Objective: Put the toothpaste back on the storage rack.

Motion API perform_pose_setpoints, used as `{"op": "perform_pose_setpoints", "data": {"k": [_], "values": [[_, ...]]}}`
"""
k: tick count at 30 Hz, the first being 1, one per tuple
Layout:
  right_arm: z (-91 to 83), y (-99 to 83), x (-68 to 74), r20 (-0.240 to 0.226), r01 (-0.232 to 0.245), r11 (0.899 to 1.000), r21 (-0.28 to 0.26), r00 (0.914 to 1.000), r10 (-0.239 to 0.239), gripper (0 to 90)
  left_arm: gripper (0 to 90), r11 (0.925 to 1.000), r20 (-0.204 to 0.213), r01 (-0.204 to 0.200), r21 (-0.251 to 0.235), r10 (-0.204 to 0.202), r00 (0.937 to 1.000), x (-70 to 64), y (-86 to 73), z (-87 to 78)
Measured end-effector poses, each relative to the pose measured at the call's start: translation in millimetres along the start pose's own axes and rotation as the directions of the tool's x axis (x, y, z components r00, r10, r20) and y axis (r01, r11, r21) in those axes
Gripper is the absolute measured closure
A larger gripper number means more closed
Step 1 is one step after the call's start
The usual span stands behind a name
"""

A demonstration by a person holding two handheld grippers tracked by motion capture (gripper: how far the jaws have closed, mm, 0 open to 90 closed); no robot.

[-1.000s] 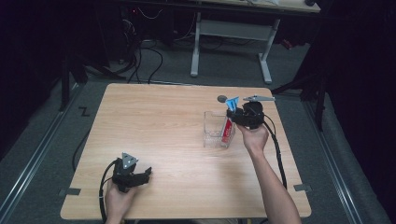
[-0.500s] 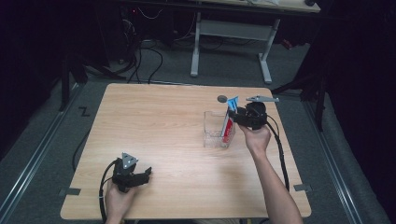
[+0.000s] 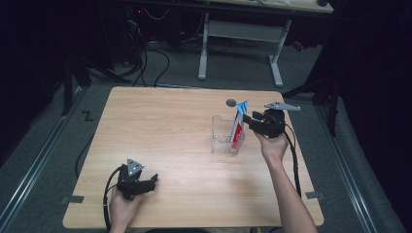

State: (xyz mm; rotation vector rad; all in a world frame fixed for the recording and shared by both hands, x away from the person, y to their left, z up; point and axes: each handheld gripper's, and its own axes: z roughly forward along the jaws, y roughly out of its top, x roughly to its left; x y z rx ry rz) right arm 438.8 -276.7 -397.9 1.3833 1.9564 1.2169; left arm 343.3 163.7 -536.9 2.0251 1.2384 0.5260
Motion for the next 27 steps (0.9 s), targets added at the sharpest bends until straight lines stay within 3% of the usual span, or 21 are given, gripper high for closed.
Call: {"op": "perform_pose_setpoints", "data": {"k": [12, 27], "values": [[-30.1, -14.0, -20.1, 0.007, -0.05, 0.998, -0.047, 0.9987, 0.051, 50.1, 20.8, 1.0, 0.002, -0.002, -0.001, 0.002, 1.0, -0.2, -0.1, 0.1], [-59.3, -26.7, -31.5, 0.013, -0.039, 0.997, -0.065, 0.9991, 0.039, 49.5, 20.8, 1.0, 0.0, 0.0, -0.001, 0.0, 1.0, -0.5, 0.0, 0.1]]}}
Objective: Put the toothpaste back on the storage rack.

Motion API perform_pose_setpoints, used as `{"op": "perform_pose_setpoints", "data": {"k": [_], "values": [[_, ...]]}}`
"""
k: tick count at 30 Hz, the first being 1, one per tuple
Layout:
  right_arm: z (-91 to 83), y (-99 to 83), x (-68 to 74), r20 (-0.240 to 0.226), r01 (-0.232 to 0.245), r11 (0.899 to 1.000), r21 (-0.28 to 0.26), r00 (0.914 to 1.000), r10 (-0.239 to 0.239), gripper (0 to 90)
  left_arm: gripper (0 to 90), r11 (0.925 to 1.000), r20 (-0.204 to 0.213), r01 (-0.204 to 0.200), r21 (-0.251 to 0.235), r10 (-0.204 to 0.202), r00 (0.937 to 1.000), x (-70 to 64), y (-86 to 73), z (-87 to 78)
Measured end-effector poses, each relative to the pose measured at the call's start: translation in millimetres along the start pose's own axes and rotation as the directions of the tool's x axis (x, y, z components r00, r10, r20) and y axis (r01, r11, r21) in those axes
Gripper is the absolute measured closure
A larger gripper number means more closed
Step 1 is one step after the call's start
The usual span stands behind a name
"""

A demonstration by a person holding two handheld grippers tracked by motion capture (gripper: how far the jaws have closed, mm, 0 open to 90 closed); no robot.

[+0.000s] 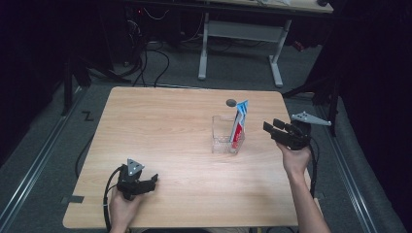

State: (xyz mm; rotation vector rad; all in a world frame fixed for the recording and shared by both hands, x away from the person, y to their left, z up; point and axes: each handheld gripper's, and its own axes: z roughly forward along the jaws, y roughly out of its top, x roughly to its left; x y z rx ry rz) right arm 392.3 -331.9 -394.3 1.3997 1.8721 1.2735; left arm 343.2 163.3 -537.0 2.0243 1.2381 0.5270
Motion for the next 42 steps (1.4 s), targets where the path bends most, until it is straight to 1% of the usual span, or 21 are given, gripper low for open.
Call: {"op": "perform_pose_setpoints", "data": {"k": [6, 10, 15, 22, 28, 33, 36, 42], "values": [[-10.2, -4.9, -1.4, -0.009, -0.002, 1.0, -0.011, 1.0, 0.002, 49.5, 20.8, 1.0, 0.0, 0.0, 0.0, 0.0, 1.0, 0.0, 0.0, 0.0], [-17.9, -7.9, -2.8, -0.006, 0.004, 1.0, -0.014, 1.0, -0.005, 49.5, 20.8, 1.0, 0.0, 0.0, 0.0, 0.0, 1.0, 0.0, 0.0, 0.0], [-26.9, -13.3, -5.9, -0.008, 0.0, 1.0, -0.024, 1.0, 0.0, 49.5, 20.8, 1.0, 0.0, 0.0, 0.0, 0.0, 1.0, 0.0, 0.0, 0.0], [-35.7, -20.3, -8.6, -0.004, -0.001, 1.0, -0.028, 1.0, 0.001, 49.5, 20.8, 1.0, 0.0, 0.0, 0.0, 0.0, 1.0, 0.0, 0.0, 0.0], [-38.9, -26.4, -9.2, -0.005, -0.003, 1.0, -0.028, 1.0, 0.003, 49.5, 20.8, 1.0, 0.0, 0.001, 0.0, -0.001, 1.0, 0.0, 0.0, 0.0], [-41.7, -32.1, -9.4, -0.01, -0.014, 1.0, -0.028, 0.9998, 0.014, 49.5, 20.8, 1.0, 0.0, 0.0, 0.001, 0.0, 1.0, 0.0, 0.0, 0.0], [-43.6, -35.2, -8.5, -0.008, -0.006, 1.0, -0.028, 1.0, 0.006, 49.5, 20.8, 1.0, 0.0, 0.0, 0.0, 0.0, 1.0, 0.0, 0.0, 0.0], [-46.3, -44.2, -7.8, -0.01, -0.01, 1.0, -0.023, 0.9999, 0.01, 49.5, 20.9, 1.0, 0.0, -0.001, 0.001, 0.001, 1.0, 0.0, 0.0, -0.1]]}}
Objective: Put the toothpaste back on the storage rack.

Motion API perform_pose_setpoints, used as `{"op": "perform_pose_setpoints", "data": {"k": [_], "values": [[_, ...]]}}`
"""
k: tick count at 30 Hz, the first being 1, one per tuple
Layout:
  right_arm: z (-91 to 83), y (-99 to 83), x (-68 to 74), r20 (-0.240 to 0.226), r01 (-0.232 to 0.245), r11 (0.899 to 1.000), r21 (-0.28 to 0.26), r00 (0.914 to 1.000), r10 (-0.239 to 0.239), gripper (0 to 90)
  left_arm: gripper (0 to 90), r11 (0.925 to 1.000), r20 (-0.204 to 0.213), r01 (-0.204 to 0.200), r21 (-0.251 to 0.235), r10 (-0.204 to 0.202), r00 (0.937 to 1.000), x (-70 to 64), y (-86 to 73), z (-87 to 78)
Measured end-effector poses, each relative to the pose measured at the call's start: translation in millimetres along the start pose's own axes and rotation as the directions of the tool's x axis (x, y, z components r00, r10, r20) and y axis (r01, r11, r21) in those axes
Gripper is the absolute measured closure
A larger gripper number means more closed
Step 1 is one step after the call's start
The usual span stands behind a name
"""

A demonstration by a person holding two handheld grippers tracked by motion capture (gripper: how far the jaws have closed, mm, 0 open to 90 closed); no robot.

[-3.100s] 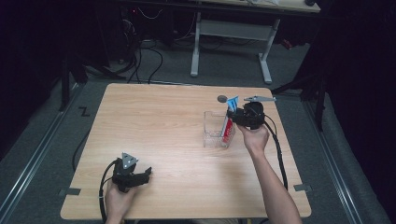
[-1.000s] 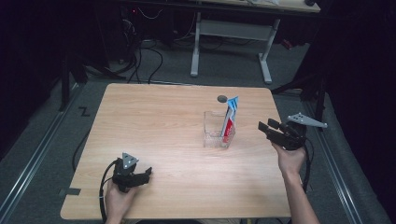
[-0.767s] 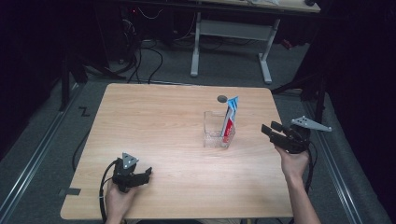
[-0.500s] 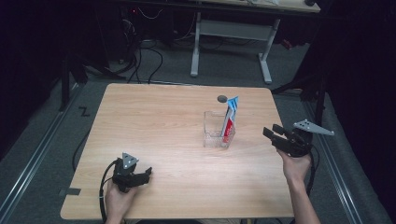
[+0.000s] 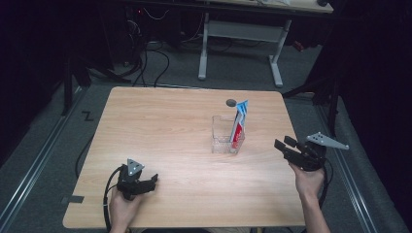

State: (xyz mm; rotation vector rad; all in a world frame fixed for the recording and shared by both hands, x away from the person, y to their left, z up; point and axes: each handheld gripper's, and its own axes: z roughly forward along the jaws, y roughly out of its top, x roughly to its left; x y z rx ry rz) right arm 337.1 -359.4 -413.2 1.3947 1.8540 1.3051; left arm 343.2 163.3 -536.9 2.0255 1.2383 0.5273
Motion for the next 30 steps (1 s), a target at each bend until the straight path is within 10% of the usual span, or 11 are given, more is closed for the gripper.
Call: {"op": "perform_pose_setpoints", "data": {"k": [30], "values": [[5.5, -36.9, 0.8, 0.048, 0.006, 0.999, 0.05, 0.9988, -0.009, 49.6, 20.8, 1.0, 0.0, 0.001, 0.0, -0.001, 1.0, -0.1, 0.0, 0.0]]}}
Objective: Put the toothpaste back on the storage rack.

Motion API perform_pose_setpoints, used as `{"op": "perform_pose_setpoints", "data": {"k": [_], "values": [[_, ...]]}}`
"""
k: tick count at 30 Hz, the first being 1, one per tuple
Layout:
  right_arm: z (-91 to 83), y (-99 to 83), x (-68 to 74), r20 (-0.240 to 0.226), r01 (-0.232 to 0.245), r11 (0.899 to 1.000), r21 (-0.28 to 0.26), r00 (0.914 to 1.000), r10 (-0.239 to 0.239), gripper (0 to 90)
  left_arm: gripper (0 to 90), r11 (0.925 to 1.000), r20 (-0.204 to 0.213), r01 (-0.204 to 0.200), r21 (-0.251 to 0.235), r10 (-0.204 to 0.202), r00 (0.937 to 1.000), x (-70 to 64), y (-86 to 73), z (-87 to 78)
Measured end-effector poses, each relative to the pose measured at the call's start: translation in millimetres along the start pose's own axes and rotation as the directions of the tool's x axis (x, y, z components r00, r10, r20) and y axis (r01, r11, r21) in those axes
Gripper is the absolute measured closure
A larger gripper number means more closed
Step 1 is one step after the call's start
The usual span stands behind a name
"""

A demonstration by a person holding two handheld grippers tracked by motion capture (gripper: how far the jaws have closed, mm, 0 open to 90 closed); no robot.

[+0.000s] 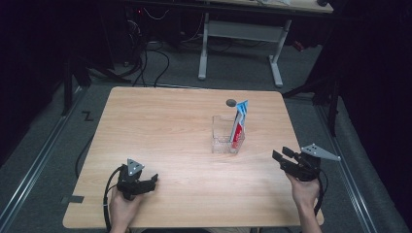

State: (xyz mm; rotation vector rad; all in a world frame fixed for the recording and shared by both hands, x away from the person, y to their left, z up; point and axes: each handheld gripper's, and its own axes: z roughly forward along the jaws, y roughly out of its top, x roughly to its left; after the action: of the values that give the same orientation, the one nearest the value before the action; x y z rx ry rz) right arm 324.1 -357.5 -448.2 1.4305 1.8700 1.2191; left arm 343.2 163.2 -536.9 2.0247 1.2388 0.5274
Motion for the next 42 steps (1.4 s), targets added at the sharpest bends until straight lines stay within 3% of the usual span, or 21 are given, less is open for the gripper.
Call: {"op": "perform_pose_setpoints", "data": {"k": [29, 42], "values": [[23.7, -26.0, 9.5, 0.012, 0.025, 0.997, 0.079, 0.9996, -0.026, 49.3, 20.8, 1.0, 0.0, 0.001, -0.001, -0.001, 1.0, -0.1, 0.0, 0.1], [45.6, -42.6, 12.9, 0.042, 0.051, 0.984, 0.17, 0.9974, -0.059, 48.6, 20.8, 1.0, 0.0, 0.001, 0.0, -0.001, 1.0, -0.2, 0.0, 0.0]]}}
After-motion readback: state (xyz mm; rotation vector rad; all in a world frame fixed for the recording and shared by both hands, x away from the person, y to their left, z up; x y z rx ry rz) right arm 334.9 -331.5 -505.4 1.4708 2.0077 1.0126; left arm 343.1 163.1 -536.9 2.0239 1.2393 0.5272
